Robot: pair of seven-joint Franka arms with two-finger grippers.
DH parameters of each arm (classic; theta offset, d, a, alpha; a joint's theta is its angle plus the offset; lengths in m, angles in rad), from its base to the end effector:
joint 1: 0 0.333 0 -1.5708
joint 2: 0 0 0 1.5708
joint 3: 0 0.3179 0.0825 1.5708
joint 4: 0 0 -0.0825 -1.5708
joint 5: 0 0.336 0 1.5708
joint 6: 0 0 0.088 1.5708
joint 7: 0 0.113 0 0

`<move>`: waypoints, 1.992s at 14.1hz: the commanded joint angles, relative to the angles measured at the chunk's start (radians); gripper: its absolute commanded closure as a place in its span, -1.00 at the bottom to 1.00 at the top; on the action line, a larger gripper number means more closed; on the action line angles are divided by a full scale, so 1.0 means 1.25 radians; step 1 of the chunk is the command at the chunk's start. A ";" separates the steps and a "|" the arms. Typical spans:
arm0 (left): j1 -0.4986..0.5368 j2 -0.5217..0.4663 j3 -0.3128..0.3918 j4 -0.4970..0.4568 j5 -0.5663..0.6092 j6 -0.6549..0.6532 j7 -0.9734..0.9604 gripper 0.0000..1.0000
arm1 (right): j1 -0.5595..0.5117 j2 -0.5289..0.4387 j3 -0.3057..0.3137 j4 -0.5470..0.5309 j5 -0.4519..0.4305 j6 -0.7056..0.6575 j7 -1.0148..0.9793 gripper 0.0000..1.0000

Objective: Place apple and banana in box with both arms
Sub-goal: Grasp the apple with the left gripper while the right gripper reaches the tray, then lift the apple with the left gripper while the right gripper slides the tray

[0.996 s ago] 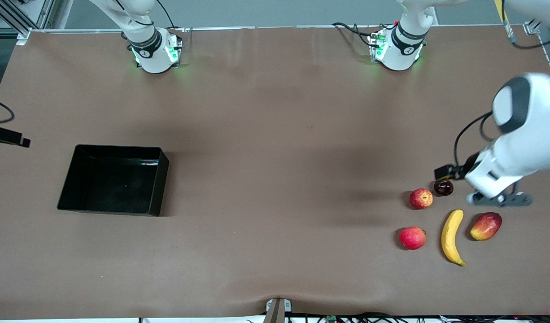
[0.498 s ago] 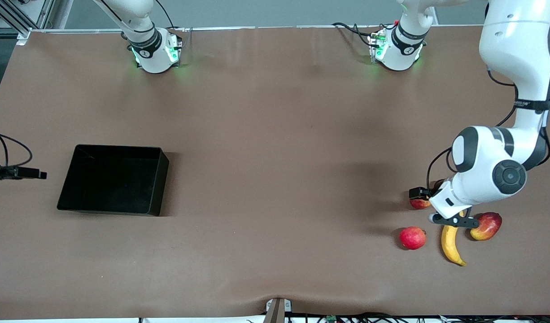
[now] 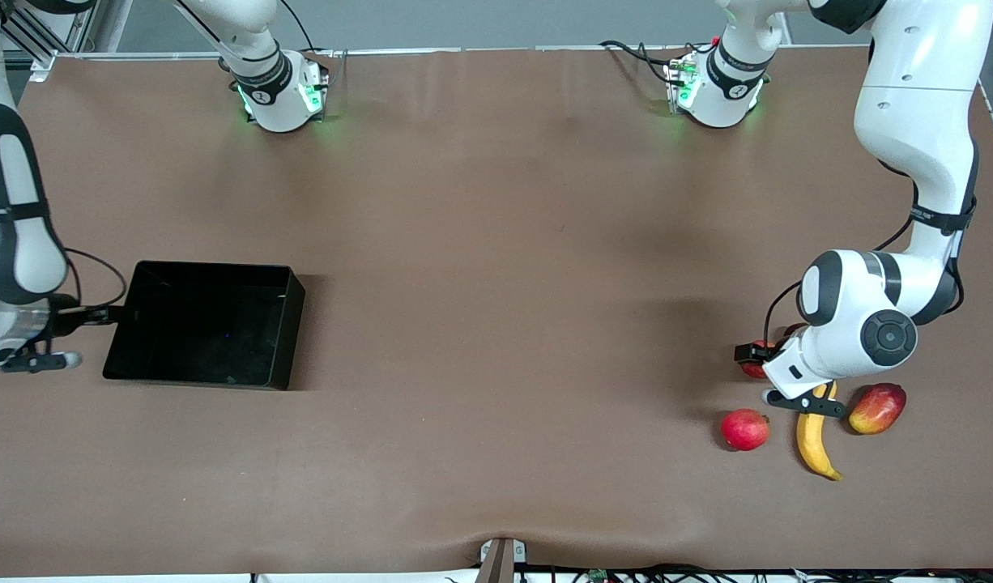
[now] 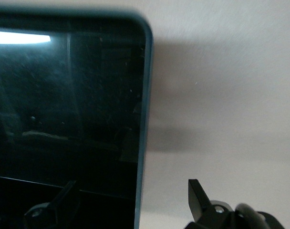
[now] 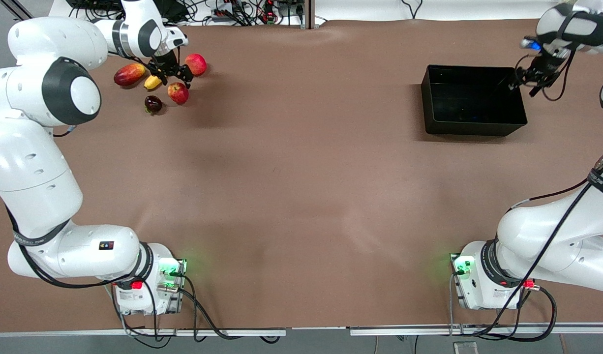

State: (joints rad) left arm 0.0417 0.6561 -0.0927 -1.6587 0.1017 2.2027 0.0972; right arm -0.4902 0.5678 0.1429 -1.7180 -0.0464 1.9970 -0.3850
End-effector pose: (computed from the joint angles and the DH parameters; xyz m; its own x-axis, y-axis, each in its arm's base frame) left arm 0.6372 -0.0212 0.2470 0.9749 -0.1938 -0.1098 -0.1959 -0.9806 -0.0079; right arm 0.5610 -0.2152 0.2681 0.9678 0.0678 -0.2425 0.0335 -0.9892 -0.1430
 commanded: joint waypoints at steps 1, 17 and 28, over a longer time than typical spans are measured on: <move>0.003 0.000 -0.003 -0.009 0.018 0.009 0.007 -0.71 | -0.036 -0.020 0.013 -0.069 -0.019 0.038 -0.034 -0.06; -0.001 -0.173 -0.023 0.027 0.008 -0.163 -0.005 1.00 | 0.129 -0.061 0.024 0.137 -0.001 -0.360 -0.003 1.00; 0.001 -0.316 -0.026 0.027 -0.062 -0.286 -0.037 1.00 | 0.500 -0.065 0.022 0.145 0.160 -0.265 0.412 1.00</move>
State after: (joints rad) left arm 0.0487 0.3088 -0.1192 -1.6042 0.0494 1.8704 0.0836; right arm 0.0921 0.4881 0.1807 -1.5401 0.1203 1.6443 0.0607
